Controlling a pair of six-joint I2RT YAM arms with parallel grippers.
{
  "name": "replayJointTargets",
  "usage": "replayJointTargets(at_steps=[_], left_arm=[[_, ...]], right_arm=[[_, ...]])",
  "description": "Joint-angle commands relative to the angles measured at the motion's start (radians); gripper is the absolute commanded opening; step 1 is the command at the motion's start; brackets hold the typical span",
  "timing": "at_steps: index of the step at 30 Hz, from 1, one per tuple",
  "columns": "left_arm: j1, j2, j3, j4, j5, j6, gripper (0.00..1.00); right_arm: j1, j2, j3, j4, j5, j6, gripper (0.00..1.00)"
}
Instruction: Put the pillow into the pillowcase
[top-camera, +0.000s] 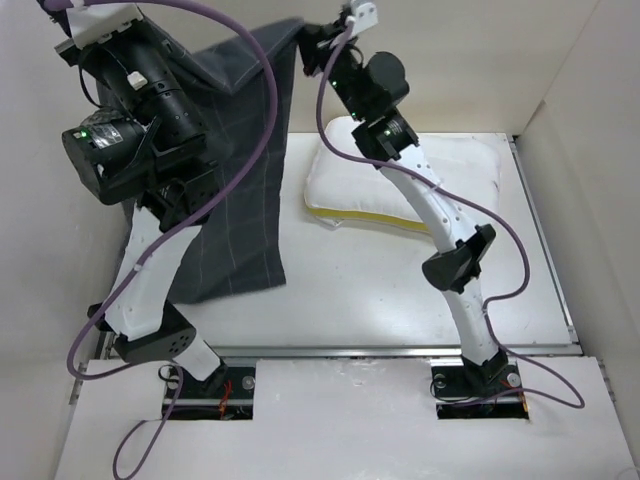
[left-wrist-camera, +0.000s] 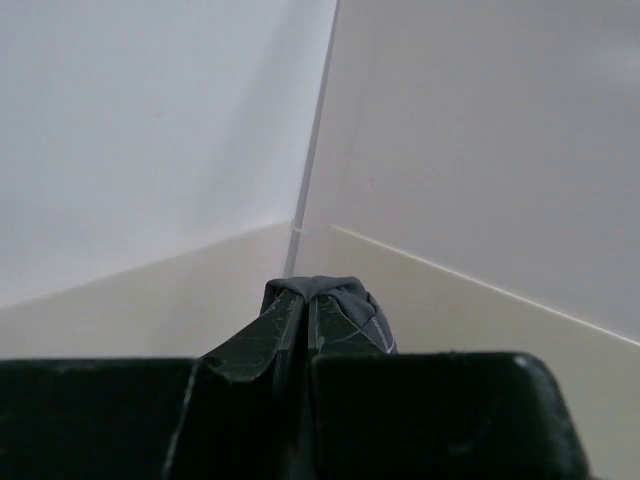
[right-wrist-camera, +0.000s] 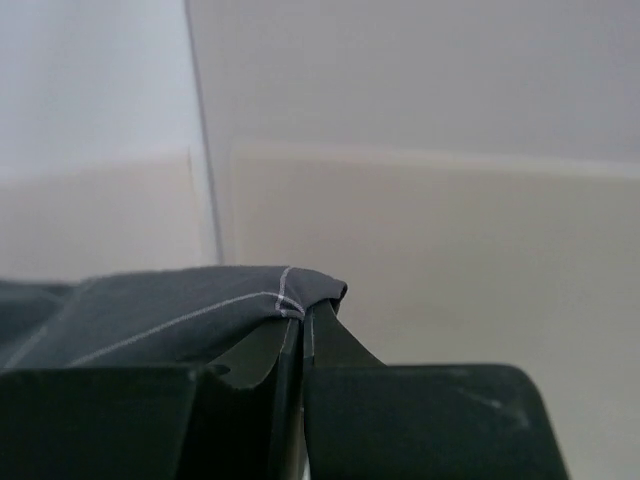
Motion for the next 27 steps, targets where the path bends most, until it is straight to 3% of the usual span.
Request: replayJointTargets(at_steps=[1,4,6,8,9,10,12,13,15,16,19,21,24,27], left_arm=[[0.005,-0.038,0.041,0.102,0.091,0.087,0.00],[0.005,-0.061,-0.046,0.121,0.037,0.076,0.00],[0.005,-0.129,-0.239,0.208,0.003,0.089,0.00],[0.005,-0.232,-0.404,0.251,-0.077,0.074,0.00],[0.005,-0.276,-0.581,0.238,-0.131,-0.022,0.00],[0.005,-0.322,-0.673,0.209,-0.132,-0.023,0.00],[0.005,-0.450,-0.864,0.025,-0.217,-0.385,0.00],[0.005,-0.489,-0.912,-0.289,-0.218,-0.581,0.00],[0.014,-0.558,-0.985,-0.559,-0.041,-0.940,0.00],[0.015,-0.558,-1.058,-0.721,0.004,-1.197,0.00],[0.024,-0.517,-1.236,-0.825,0.165,-1.429,0.00],[0.024,-0.457,-1.282,-0.989,0.327,-1.670,0.00],[0.024,-0.377,-1.425,-1.092,0.413,-1.868,0.00],[0.024,-0.379,-1.548,-1.106,0.517,-1.939,0.00]], right_arm=[[-0.020,-0.044,0.129,0.465,0.163,-0.015,0.02],[-0.020,-0.128,-0.025,0.478,0.099,-0.040,0.02],[-0.031,-0.186,-0.150,0.418,0.064,-0.051,0.02],[-0.043,-0.290,-0.441,0.369,0.027,-0.092,0.02],[-0.054,-0.352,-0.653,0.359,0.004,-0.092,0.00],[-0.054,-0.352,-0.757,0.359,-0.013,-0.092,0.00],[-0.063,-0.436,-0.952,0.350,-0.030,-0.071,0.00],[-0.063,-0.464,-1.124,0.350,-0.019,-0.059,0.00],[-0.073,-0.554,-1.269,0.373,0.007,0.004,0.00],[-0.073,-0.582,-1.332,0.373,0.007,0.017,0.00],[-0.082,-0.677,-1.509,0.298,0.007,0.076,0.00],[-0.082,-0.717,-1.610,0.252,-0.037,0.089,0.00],[-0.082,-0.727,-1.704,0.224,-0.004,0.155,0.00],[-0.091,-0.716,-1.716,0.139,0.104,0.181,0.00]])
